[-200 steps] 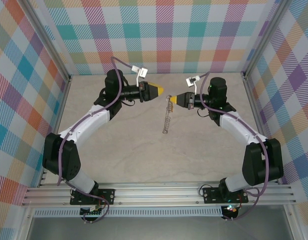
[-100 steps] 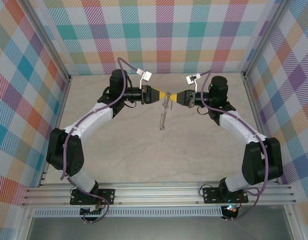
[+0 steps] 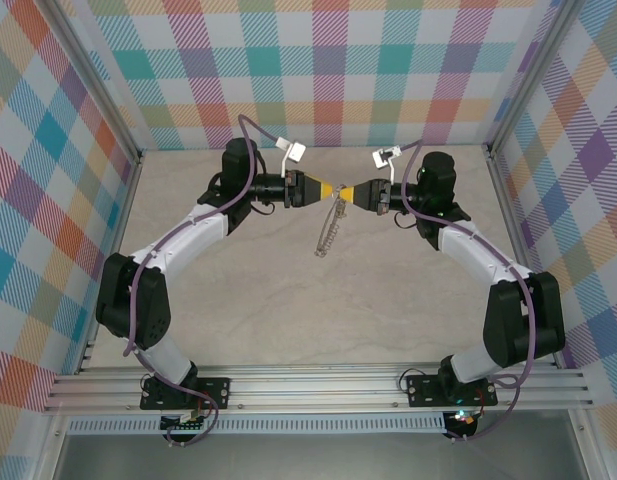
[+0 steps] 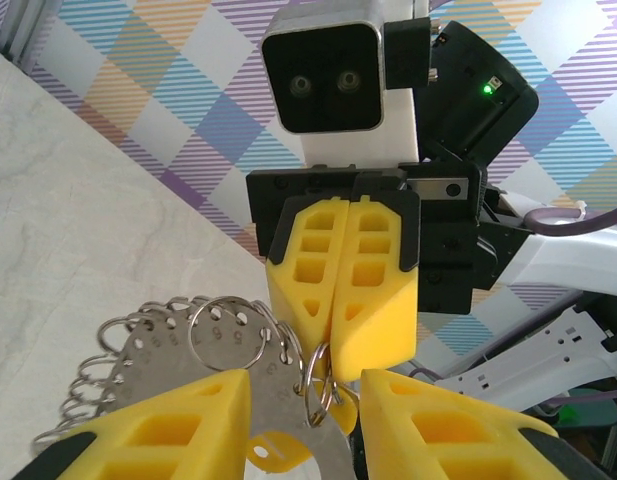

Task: Put the keys on the keyring

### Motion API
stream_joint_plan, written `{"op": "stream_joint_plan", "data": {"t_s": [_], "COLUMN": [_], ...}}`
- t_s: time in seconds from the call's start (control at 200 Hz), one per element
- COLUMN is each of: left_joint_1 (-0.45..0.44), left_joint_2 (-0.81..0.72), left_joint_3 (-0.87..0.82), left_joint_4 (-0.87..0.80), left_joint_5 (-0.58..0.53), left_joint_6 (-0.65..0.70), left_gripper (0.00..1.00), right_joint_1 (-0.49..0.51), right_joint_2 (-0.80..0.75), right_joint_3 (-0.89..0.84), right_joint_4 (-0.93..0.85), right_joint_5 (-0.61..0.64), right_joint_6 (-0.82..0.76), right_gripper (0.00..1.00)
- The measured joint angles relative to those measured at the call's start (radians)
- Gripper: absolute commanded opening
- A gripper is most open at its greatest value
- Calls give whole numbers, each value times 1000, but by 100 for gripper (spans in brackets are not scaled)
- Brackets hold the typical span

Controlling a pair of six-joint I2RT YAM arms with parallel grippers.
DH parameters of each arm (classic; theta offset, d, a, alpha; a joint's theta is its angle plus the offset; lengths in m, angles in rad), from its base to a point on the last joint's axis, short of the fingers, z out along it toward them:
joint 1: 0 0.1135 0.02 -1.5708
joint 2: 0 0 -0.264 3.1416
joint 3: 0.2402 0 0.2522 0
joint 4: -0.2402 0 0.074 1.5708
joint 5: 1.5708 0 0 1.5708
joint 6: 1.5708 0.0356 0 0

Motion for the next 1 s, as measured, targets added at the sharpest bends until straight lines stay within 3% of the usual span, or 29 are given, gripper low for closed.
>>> {"op": "stream_joint_plan", "data": {"t_s": [0.565, 0.74, 1.0], "left_joint_1": [-32, -36, -36], "left_joint_2": [9, 10, 13], "left_joint_3": [12, 19, 19], "left_joint_4": [3, 3, 3], "left_joint_5": [0, -3, -5], "left_joint_6": [0, -2, -3], "left_gripper": [33, 22, 17], "right_joint_1": [0, 0, 0], "right_joint_2": [13, 13, 13], "right_joint_3": [0, 0, 0], "right_joint_4": [26, 29, 28], "right_joint_5": [0, -1, -8], "right_joint_6": [19, 19, 16], "right_gripper": [0, 0, 0]}}
